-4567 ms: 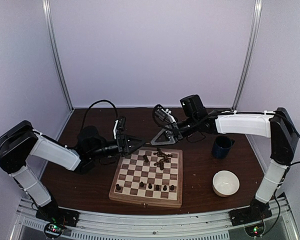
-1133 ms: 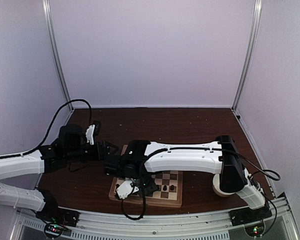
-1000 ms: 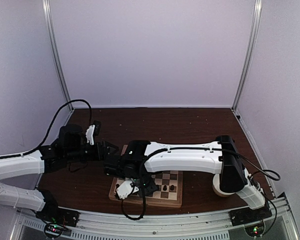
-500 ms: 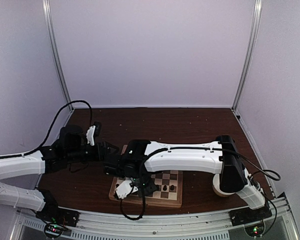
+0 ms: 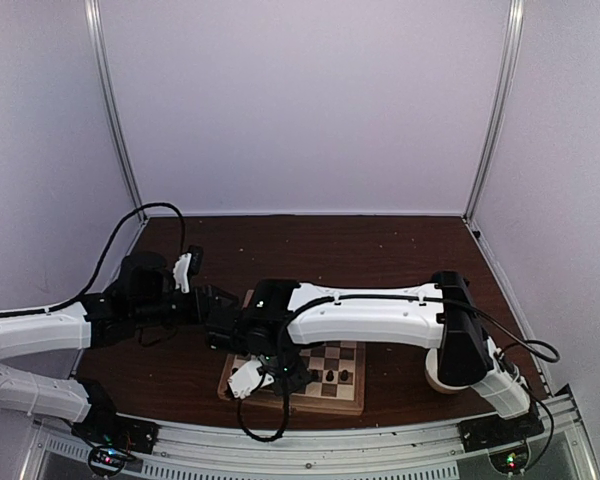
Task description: Set up the chess pieces on the board
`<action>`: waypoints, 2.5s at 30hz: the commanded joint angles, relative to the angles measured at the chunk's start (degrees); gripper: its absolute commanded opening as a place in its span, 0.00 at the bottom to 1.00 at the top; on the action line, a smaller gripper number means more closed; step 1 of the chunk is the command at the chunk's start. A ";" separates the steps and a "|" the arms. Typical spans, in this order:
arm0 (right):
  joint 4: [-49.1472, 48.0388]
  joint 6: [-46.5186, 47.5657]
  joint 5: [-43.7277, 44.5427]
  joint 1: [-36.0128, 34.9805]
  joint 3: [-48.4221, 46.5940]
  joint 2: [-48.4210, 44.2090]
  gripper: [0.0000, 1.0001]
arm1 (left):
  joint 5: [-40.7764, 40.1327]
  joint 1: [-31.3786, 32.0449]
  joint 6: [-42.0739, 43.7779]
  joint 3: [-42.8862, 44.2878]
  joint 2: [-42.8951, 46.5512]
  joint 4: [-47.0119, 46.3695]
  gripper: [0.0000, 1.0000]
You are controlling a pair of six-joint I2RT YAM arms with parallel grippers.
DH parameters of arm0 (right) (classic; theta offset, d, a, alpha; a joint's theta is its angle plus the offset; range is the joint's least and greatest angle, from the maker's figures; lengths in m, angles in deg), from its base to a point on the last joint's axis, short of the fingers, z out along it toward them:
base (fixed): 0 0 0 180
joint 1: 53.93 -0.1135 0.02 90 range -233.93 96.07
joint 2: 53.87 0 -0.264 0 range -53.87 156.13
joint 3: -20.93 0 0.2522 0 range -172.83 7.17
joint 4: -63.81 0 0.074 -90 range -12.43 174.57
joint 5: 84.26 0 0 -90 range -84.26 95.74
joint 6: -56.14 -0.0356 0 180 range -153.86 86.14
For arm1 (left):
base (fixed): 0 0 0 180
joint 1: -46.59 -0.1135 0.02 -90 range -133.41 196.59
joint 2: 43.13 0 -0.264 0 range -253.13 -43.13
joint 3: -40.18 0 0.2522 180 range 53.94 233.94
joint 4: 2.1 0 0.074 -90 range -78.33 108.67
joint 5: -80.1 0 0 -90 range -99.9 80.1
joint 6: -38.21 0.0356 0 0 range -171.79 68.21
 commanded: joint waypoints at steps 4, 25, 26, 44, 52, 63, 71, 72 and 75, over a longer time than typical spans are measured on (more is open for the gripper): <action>-0.29 -0.51 -0.08 -0.16 -1.68 1.02 0.24 | 0.63 -0.38 -0.12 -0.73 -0.56 -3.34 0.61; -4.71 -0.78 -2.95 6.26 6.43 -15.40 0.43 | -0.21 -0.39 7.10 5.04 -3.36 4.78 0.61; -5.87 -0.86 -4.06 8.06 8.32 -17.04 0.42 | -0.22 -0.39 7.91 5.80 -3.76 5.53 0.61; -29.86 7.15 -20.02 30.95 36.45 -26.84 0.31 | 13.60 -0.31 11.25 15.97 -18.72 3.88 0.52; -30.62 10.98 -19.37 29.09 33.47 -21.57 0.33 | 13.77 -0.35 8.36 15.19 -19.39 2.14 0.51; -29.81 12.56 -15.99 27.37 30.22 -15.03 0.35 | 12.72 -0.34 7.11 13.02 -16.86 2.32 0.51; -28.97 11.44 -14.84 26.94 30.83 -14.45 0.22 | 13.00 -0.30 6.75 12.46 -16.92 1.70 0.51; -28.97 10.99 -14.96 26.94 30.90 -14.69 0.18 | 13.18 -0.30 6.64 12.35 -17.07 1.39 0.51; -29.22 9.17 -16.14 26.94 31.25 -16.24 0.11 | 14.06 -0.30 5.60 12.15 -18.14 -0.18 0.51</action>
